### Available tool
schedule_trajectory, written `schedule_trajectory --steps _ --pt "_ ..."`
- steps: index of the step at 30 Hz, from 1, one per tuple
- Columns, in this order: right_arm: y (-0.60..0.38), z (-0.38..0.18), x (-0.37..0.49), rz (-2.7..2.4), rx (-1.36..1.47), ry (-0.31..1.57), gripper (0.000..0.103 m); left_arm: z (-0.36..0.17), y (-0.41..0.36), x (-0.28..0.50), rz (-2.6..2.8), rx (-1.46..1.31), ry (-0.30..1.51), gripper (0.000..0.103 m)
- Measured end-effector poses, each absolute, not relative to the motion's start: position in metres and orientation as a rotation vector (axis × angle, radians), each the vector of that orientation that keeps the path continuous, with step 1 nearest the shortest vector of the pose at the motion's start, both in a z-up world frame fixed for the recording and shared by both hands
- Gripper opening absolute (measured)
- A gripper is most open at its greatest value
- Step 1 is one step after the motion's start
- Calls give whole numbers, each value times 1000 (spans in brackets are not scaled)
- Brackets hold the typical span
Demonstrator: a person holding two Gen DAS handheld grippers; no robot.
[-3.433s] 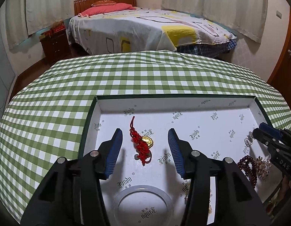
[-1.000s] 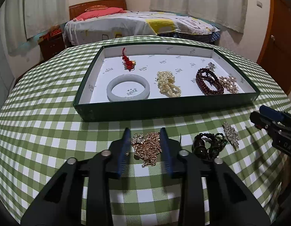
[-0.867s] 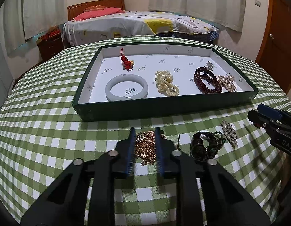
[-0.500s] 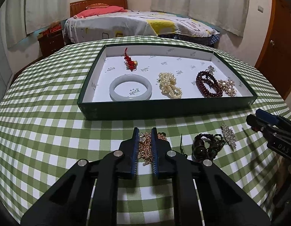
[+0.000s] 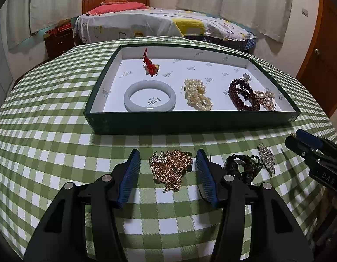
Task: Organize jewelry
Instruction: 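Lower the left tool onto the gold chain and close on it, then grasp the silver rhinestone brooch with the right tool while the left tool holds the chain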
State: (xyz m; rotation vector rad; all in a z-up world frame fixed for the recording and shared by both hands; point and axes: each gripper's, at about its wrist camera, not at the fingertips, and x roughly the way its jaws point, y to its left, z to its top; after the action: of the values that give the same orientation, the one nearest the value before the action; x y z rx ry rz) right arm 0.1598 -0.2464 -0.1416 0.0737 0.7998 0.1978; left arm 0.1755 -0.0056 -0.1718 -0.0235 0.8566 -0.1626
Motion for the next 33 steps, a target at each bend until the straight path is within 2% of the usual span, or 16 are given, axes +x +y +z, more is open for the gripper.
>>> schedule_trajectory --steps 2,4,12,15,30,31,33 --pt "-246 -142 160 198 72 800 53 -172 -6 175 -163 -11 852 33" --pt "-246 -142 160 197 73 800 53 -173 -7 173 -175 2 848 23" --pt "-244 -142 160 201 72 800 53 -170 -7 168 -181 10 820 14" --pt "-241 -142 160 209 71 799 53 -167 -7 165 -176 27 806 5" --pt "-225 -138 155 250 48 793 53 -167 7 165 -180 -40 830 5" --pt "-225 -138 155 250 48 793 53 -167 6 165 -179 -40 827 10" --pt "-226 -138 154 250 50 793 53 -167 5 165 -180 -40 825 25"
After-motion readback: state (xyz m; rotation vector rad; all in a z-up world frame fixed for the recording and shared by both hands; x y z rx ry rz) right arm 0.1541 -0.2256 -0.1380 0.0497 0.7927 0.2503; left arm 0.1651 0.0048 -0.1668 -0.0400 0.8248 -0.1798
